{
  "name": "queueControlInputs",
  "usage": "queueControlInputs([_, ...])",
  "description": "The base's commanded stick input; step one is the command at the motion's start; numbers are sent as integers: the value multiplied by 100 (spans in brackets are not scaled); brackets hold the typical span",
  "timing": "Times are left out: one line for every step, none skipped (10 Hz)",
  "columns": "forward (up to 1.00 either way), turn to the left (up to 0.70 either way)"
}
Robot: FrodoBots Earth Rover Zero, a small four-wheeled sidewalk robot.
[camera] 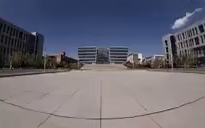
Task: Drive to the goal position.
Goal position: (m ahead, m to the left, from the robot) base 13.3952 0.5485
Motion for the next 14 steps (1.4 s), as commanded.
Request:
queueControlInputs([70,1])
queueControlInputs([70,1])
queueControlInputs([70,1])
queueControlInputs([70,1])
queueControlInputs([70,1])
queueControlInputs([70,1])
queueControlInputs([70,1])
queueControlInputs([70,1])
queueControlInputs([70,1])
queueControlInputs([70,1])
queueControlInputs([70,1])
queueControlInputs([70,1])
queueControlInputs([70,1])
queueControlInputs([70,1])
